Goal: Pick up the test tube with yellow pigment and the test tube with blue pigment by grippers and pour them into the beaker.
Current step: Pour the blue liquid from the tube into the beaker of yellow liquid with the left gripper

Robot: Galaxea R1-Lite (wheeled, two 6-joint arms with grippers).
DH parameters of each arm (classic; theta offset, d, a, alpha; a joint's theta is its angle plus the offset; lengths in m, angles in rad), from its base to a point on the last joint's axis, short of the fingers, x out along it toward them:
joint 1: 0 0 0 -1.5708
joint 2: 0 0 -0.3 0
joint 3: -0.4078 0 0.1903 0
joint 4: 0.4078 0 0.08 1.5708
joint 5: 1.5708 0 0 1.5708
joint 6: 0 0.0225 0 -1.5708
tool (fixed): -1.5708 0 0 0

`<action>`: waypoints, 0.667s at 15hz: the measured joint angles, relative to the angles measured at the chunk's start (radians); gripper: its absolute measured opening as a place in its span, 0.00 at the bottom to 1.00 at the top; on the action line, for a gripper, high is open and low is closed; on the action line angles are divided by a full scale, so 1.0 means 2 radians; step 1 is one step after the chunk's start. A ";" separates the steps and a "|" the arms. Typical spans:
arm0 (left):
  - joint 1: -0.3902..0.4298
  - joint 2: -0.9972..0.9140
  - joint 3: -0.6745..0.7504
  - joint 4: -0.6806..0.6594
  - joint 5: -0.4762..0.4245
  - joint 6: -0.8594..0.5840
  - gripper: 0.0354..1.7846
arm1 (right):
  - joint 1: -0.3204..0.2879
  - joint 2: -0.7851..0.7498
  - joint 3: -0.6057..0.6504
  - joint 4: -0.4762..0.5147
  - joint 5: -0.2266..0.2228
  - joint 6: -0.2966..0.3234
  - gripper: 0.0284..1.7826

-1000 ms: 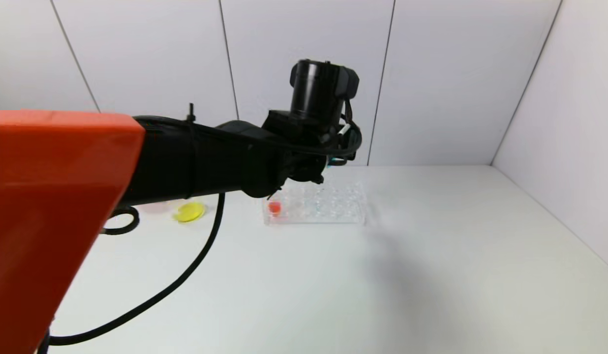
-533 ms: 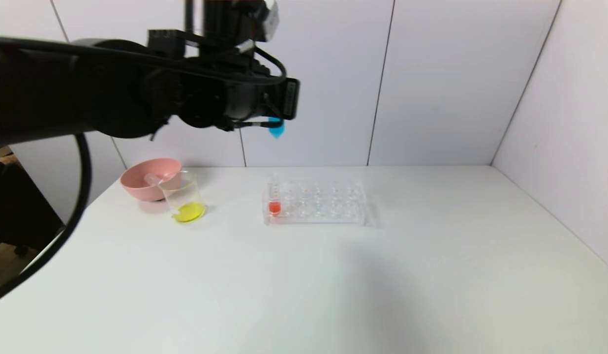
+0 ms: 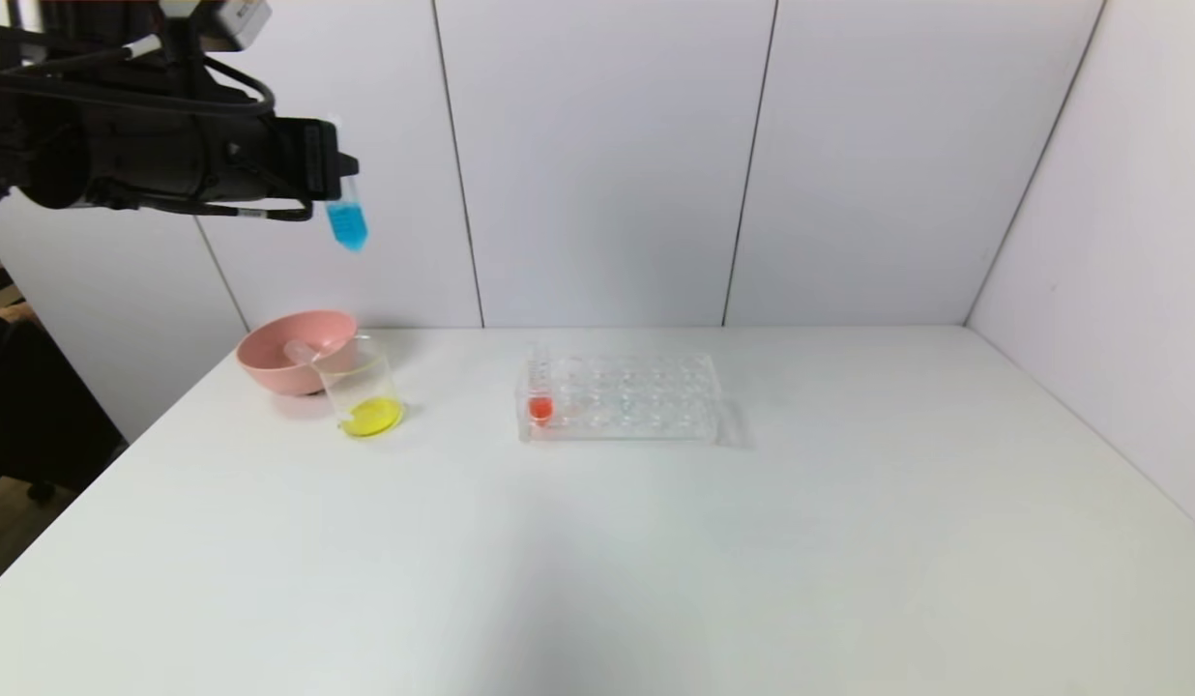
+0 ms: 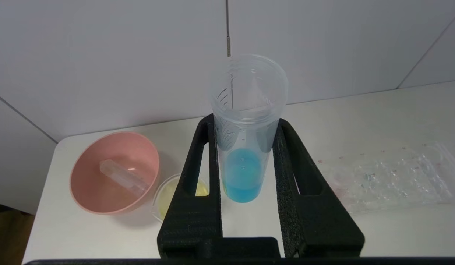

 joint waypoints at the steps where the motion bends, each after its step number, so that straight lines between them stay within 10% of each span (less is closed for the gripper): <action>1: 0.031 -0.005 0.010 -0.001 -0.027 0.006 0.23 | 0.000 0.000 0.000 0.000 0.000 0.000 1.00; 10: 0.246 0.023 0.029 -0.002 -0.234 0.176 0.23 | 0.000 0.000 0.000 0.000 0.000 0.000 1.00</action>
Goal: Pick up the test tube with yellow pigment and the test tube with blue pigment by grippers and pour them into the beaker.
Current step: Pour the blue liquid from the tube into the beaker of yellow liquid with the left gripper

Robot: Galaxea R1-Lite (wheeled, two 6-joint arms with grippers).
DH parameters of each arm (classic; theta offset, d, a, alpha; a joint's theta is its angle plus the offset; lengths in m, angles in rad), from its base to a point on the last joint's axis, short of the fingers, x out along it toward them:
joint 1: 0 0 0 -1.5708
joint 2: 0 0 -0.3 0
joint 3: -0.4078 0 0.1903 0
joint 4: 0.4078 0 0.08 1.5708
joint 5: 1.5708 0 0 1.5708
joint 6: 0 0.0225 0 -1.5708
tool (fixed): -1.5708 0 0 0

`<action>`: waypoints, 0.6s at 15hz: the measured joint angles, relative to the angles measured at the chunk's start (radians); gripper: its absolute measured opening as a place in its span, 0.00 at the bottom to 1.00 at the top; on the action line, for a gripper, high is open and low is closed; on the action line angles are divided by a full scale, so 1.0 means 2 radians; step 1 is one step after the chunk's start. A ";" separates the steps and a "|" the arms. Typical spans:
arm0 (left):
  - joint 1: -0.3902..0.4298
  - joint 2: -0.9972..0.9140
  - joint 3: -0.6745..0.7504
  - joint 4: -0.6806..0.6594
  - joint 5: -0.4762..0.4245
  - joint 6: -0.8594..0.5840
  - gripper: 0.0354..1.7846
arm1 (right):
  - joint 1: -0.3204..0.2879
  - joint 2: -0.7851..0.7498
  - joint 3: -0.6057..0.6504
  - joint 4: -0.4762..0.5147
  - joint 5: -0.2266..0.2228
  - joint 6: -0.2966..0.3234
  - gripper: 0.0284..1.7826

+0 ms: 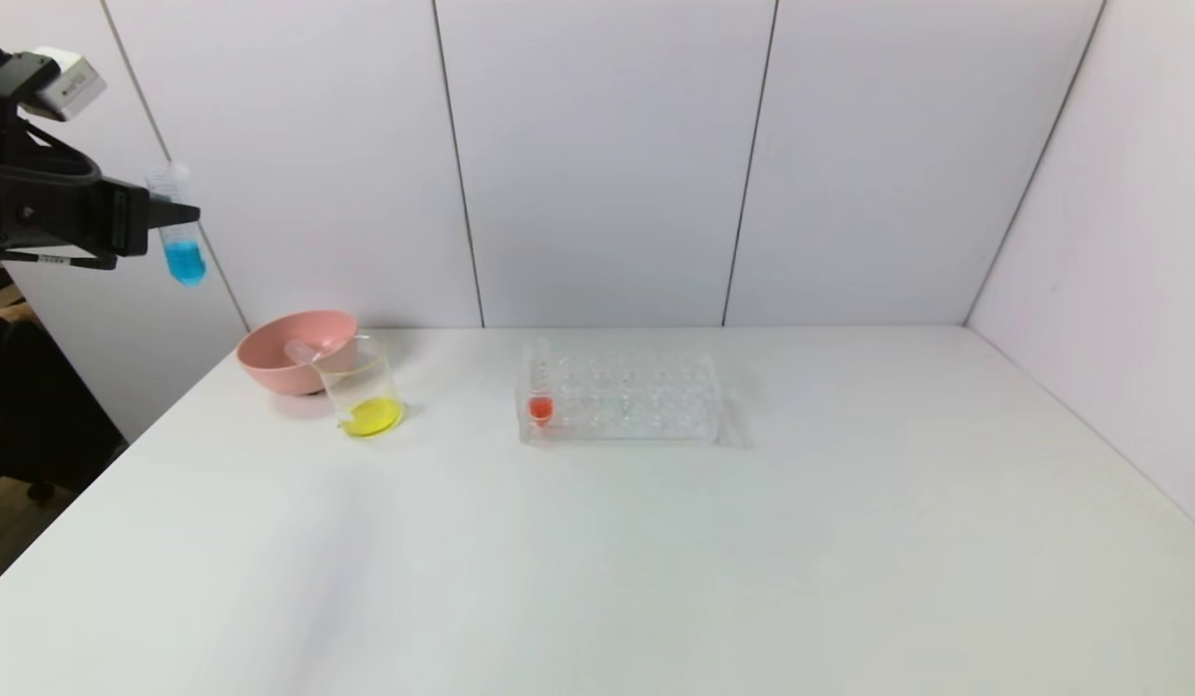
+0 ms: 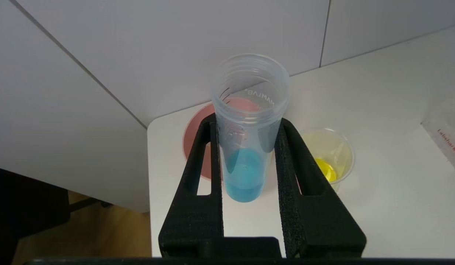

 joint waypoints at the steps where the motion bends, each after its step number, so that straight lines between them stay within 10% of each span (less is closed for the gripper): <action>1: 0.008 0.011 -0.002 0.000 -0.010 0.023 0.23 | 0.000 0.000 0.000 0.000 0.000 0.000 1.00; 9: 0.018 0.097 -0.015 -0.111 -0.101 0.131 0.23 | 0.000 0.000 0.000 0.000 0.000 0.000 1.00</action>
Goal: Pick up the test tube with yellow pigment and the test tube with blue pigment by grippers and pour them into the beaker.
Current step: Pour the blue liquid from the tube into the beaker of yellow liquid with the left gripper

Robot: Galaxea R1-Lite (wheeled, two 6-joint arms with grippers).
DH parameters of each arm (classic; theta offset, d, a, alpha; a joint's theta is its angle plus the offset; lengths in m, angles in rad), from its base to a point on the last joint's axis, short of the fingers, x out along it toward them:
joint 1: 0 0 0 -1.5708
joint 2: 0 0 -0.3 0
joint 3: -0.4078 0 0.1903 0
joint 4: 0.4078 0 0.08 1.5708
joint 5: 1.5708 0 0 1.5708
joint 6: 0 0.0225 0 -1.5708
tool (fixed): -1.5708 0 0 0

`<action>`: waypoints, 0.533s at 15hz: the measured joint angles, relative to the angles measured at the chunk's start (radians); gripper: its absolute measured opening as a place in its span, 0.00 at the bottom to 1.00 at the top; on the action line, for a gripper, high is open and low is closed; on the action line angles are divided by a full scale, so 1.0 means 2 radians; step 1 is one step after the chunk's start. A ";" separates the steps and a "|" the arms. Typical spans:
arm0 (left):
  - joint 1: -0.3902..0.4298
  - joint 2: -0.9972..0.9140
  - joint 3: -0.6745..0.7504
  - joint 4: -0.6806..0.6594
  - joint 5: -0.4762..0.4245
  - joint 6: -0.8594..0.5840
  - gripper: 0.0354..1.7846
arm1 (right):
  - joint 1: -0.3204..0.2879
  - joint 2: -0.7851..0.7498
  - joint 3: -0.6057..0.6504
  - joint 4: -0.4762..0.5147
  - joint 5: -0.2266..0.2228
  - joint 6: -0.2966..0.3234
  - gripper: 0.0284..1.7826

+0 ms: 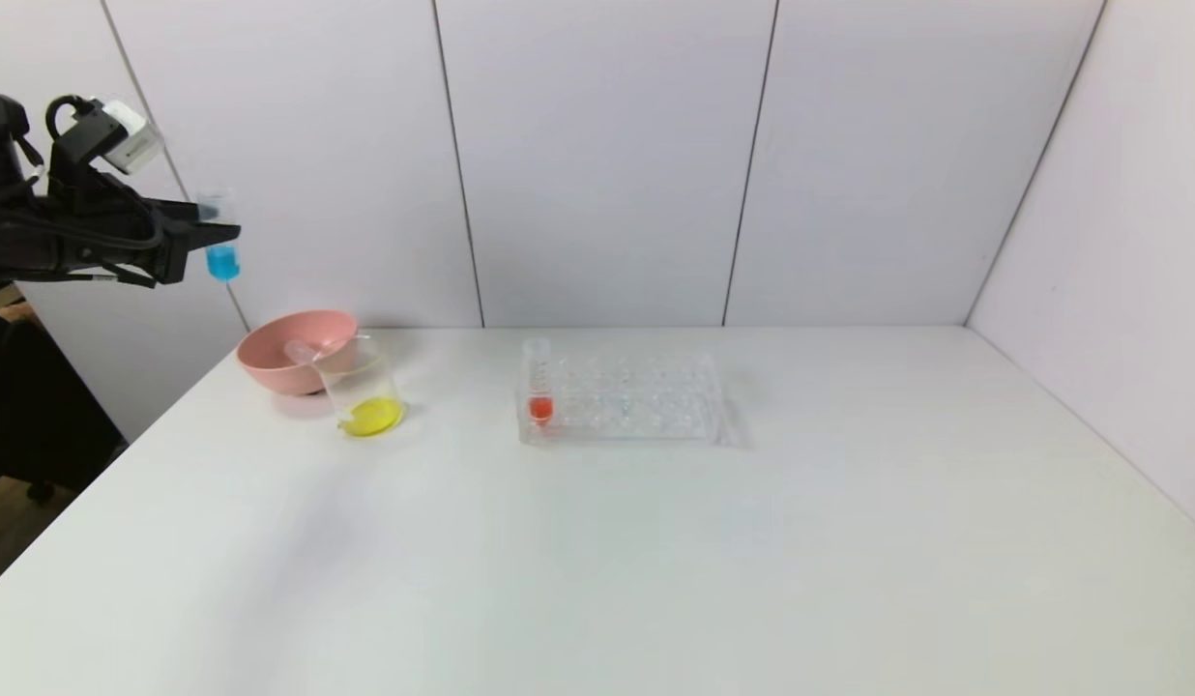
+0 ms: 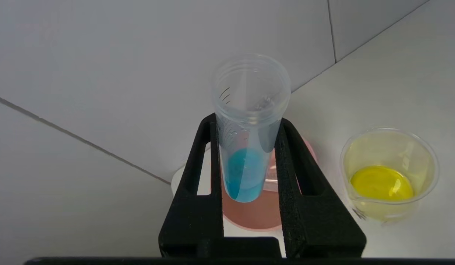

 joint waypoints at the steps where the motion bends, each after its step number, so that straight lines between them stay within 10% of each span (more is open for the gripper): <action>1: -0.001 0.009 0.000 -0.011 -0.007 0.009 0.23 | 0.000 0.000 0.000 0.000 0.000 0.000 1.00; 8: -0.019 0.054 -0.012 -0.020 -0.013 0.117 0.23 | 0.000 0.000 0.000 0.000 0.000 0.000 1.00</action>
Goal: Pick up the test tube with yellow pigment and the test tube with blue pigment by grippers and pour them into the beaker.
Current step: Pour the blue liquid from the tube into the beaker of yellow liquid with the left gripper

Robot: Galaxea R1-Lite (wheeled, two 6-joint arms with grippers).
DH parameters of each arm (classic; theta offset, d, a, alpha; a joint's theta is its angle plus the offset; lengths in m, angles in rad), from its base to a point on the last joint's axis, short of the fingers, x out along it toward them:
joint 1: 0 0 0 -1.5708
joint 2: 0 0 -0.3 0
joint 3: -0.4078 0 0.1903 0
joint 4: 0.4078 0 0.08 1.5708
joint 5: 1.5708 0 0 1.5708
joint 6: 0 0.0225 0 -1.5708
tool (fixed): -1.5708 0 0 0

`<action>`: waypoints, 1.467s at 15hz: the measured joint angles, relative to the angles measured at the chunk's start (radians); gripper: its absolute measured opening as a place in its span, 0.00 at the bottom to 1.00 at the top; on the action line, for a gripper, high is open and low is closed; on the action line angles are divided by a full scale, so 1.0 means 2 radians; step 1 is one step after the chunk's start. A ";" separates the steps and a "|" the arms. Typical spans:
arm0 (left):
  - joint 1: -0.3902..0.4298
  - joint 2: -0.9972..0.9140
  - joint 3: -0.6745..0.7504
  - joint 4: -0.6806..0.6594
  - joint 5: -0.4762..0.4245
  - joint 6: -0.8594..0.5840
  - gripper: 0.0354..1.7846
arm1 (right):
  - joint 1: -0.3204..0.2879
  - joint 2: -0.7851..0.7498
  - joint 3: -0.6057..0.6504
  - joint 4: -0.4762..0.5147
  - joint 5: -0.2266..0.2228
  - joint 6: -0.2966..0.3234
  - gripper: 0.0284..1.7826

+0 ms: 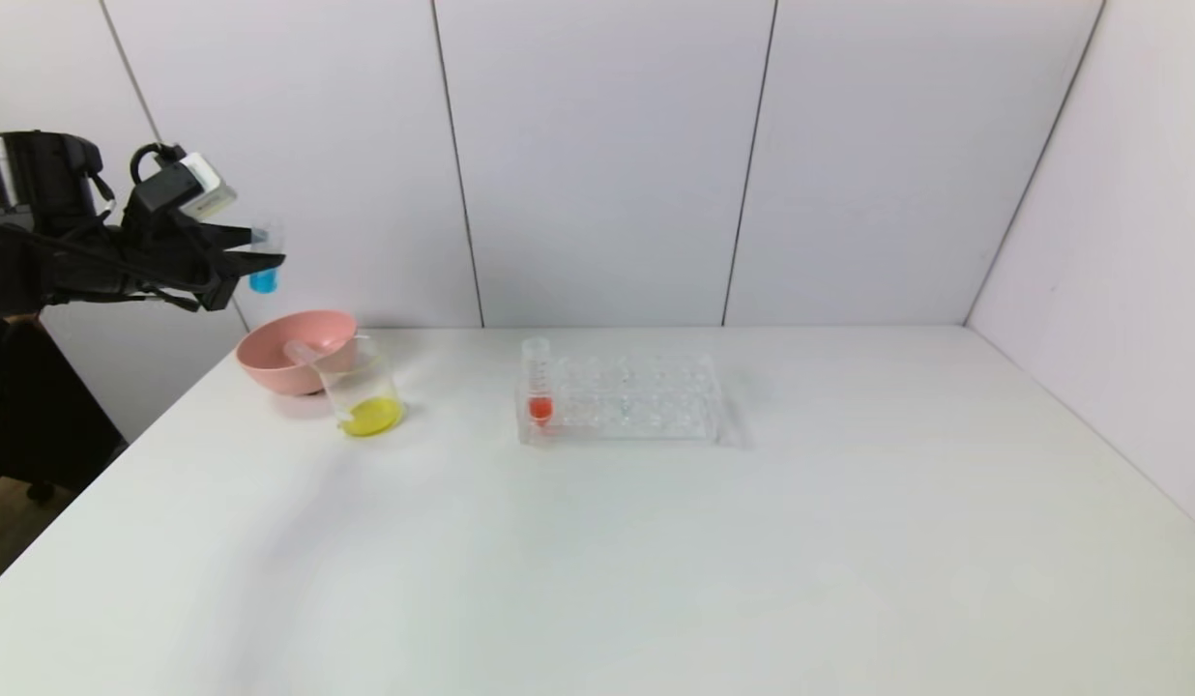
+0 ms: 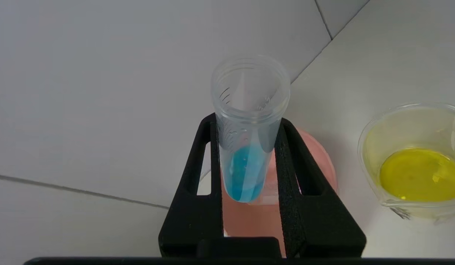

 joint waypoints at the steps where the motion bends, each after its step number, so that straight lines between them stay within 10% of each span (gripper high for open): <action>1: -0.002 0.002 -0.001 0.000 0.001 0.013 0.23 | 0.000 0.000 0.000 0.000 0.000 0.000 1.00; 22: -0.022 -0.010 0.004 0.137 0.090 0.280 0.23 | 0.000 0.000 0.000 0.000 0.000 0.000 1.00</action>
